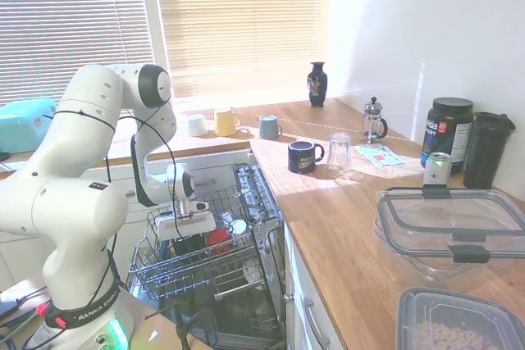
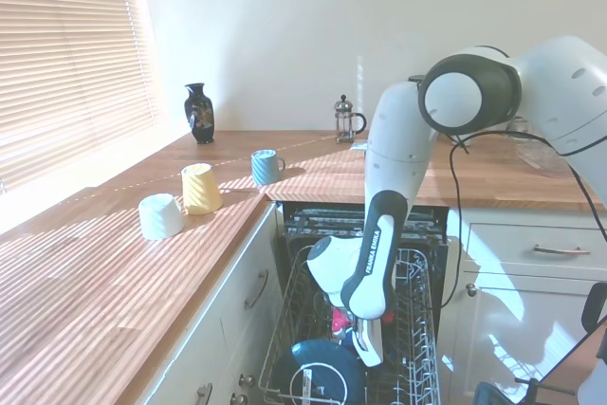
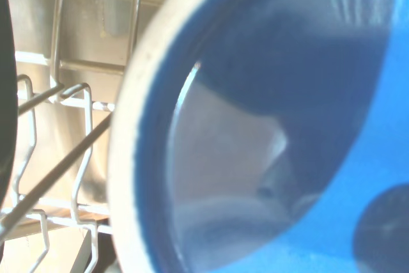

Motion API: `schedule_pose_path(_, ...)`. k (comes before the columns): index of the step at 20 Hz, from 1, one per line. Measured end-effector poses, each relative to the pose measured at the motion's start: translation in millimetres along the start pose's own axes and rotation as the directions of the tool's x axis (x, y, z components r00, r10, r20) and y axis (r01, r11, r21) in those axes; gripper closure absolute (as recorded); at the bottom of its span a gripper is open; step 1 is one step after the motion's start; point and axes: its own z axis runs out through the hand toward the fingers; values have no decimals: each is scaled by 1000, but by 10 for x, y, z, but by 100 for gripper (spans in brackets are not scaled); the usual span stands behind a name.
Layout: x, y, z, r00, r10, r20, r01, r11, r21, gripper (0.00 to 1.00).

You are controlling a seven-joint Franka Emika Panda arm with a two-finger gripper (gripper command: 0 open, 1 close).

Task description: Move the blue mug from the dishwasher to the table

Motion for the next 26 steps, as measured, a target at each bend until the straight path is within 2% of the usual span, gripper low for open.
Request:
schedule_pose_path(7, -13, -126, -45, 1000, -25, -2, 25, 1000, -18, 100)
schedule_pose_path(17, 27, -97, -54, 1000, -13, 4, 13, 999, -41, 100)
schedule_pose_path(21, 51, -76, -103, 1000, 15, 8, -15, 1000, -23, 100)
schedule_pose_path(26, 62, 2, -360, 998, 56, -8, -56, 998, 15, 100)
